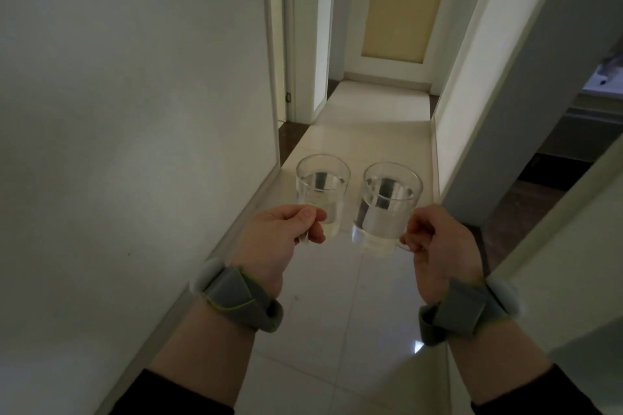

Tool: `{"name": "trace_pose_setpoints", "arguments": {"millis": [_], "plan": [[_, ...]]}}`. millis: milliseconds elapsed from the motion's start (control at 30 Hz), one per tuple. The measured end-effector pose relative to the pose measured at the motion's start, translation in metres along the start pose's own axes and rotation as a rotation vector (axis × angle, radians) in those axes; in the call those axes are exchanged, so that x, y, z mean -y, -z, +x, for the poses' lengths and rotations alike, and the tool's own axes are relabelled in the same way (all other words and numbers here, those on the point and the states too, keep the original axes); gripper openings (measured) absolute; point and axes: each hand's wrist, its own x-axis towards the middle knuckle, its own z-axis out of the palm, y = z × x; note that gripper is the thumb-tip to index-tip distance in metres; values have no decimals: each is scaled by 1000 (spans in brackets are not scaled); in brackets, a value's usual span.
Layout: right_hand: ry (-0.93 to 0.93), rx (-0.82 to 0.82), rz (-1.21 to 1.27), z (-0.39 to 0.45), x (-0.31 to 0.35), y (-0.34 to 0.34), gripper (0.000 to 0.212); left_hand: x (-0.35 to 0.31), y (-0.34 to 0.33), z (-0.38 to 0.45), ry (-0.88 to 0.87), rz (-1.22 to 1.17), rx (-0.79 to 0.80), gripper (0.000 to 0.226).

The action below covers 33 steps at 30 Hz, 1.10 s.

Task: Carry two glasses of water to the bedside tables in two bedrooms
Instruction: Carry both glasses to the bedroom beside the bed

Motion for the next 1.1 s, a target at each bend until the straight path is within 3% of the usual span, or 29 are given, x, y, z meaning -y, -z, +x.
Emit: {"name": "trace_pose_setpoints", "arguments": {"millis": [267, 500, 700, 1100], "plan": [[-11, -44, 16, 117, 9, -40, 22, -4, -18, 131, 37, -6, 41, 26], [70, -106, -2, 241, 19, -94, 22, -26, -25, 285, 17, 42, 134, 24], [142, -130, -51, 316, 19, -114, 22, -32, -39, 371, 22, 64, 162, 24], [197, -71, -26, 536, 50, -129, 29, -33, -125, 579, 42, 80, 155, 26]]}}
